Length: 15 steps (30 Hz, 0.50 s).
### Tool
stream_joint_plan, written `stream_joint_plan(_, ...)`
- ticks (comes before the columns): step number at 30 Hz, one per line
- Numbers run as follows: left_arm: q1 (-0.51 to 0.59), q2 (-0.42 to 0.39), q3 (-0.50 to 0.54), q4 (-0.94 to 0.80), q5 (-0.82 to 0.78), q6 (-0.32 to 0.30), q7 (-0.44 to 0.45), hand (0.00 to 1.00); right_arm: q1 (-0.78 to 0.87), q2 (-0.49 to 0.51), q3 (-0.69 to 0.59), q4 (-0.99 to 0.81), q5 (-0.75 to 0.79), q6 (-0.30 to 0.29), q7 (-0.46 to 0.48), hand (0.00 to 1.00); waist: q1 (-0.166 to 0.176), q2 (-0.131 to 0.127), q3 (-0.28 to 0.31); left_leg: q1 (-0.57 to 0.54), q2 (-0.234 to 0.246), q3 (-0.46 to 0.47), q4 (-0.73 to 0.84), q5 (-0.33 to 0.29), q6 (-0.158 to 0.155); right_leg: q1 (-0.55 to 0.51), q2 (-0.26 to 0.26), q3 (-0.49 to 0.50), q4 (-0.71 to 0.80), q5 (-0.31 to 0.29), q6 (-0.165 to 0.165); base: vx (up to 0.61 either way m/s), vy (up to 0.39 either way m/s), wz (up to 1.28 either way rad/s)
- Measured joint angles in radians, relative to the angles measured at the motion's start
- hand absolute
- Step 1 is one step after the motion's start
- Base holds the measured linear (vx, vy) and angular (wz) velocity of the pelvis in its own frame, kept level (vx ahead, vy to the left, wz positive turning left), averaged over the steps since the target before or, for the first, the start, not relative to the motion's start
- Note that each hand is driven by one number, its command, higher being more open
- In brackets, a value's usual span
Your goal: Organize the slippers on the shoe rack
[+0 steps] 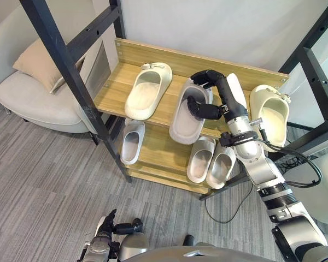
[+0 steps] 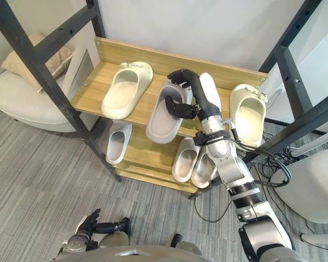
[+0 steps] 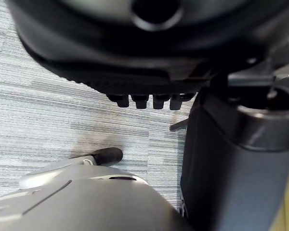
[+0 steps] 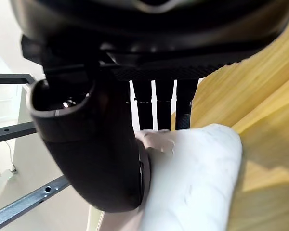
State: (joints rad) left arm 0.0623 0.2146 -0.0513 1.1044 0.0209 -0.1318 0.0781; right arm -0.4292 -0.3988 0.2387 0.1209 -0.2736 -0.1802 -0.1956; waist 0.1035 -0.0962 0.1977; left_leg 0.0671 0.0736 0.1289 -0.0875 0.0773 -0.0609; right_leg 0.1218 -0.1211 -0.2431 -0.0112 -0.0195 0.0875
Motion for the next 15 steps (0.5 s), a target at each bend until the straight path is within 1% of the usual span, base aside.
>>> stream_joint_plan(5, 0.000, 0.000, -0.001, -0.001, 0.000, 0.000, 0.000, 1.00, 0.000, 0.000, 0.027, -0.028, 0.000, -0.003, 0.001, 0.00, -0.001, 0.000, 0.000, 0.002, 0.001, 0.000, 0.000, 0.000, 0.000, 0.002, 0.000, 0.001, 0.001, 0.000, 0.000, 0.00, 0.000, 0.00)
stream_joint_plan(7, 0.000, 0.000, -0.001, -0.005, 0.000, 0.000, 0.000, 1.00, 0.000, -0.001, 0.030, -0.059, -0.001, -0.003, 0.020, 0.00, -0.003, 0.000, 0.000, 0.005, 0.002, 0.002, 0.000, 0.000, 0.000, 0.003, 0.000, 0.003, 0.004, 0.000, 0.000, 0.00, 0.000, 0.00)
stream_joint_plan(12, 0.001, 0.001, -0.002, -0.005, 0.000, 0.001, 0.000, 1.00, 0.013, -0.013, 0.036, -0.203, -0.002, -0.004, 0.030, 0.00, -0.007, 0.001, 0.000, 0.013, 0.006, 0.012, 0.000, -0.001, -0.002, 0.002, 0.001, 0.014, 0.012, 0.001, 0.000, 0.00, 0.000, -0.06)
stream_joint_plan(15, 0.003, 0.001, -0.002, -0.004, 0.000, 0.001, -0.001, 1.00, 0.017, -0.017, 0.031, -0.296, -0.002, -0.019, 0.030, 0.00, -0.017, 0.002, -0.002, 0.019, 0.008, 0.021, -0.003, -0.006, -0.008, 0.000, 0.002, 0.024, 0.018, 0.002, 0.000, -0.02, 0.006, -0.09)
